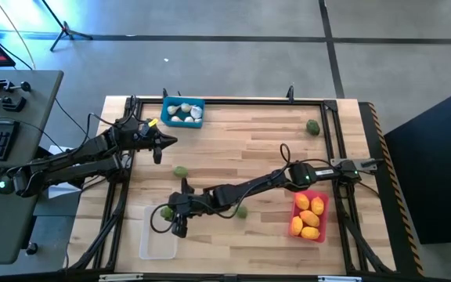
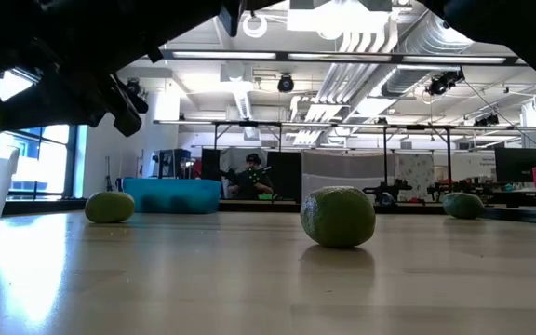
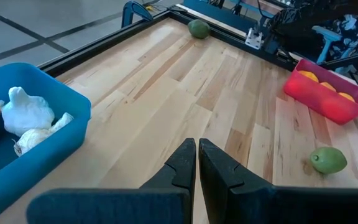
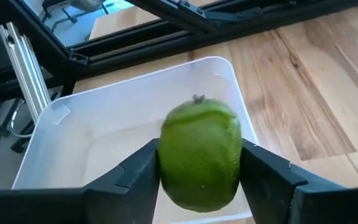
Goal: Sort produce into baskets
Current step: Put the lime into the transparent bin
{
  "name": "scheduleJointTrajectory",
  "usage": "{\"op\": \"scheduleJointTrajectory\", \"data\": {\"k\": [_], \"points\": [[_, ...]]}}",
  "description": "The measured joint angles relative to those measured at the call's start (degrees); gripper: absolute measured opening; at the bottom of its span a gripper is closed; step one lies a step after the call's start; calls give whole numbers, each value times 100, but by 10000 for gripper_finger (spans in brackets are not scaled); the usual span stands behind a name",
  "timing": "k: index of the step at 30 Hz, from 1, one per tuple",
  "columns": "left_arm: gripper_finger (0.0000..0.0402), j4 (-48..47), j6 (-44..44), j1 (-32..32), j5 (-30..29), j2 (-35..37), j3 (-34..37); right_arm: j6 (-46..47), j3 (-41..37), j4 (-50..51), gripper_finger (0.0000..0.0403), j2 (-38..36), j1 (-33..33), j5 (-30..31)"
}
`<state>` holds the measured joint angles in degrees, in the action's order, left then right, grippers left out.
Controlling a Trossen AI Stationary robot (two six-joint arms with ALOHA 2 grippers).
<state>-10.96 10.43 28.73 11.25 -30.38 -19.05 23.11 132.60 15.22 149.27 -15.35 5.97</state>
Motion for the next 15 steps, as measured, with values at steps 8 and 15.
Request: {"op": "scheduleJointTrajectory", "data": {"k": [8, 15], "points": [[7, -19, 46, 0, 4, 1, 0, -112, 0, -184, 221, 0, -4, -52], [7, -46, 43, 0, 4, 1, 0, -114, 236, 260, 192, -67, -13, 57]]}}
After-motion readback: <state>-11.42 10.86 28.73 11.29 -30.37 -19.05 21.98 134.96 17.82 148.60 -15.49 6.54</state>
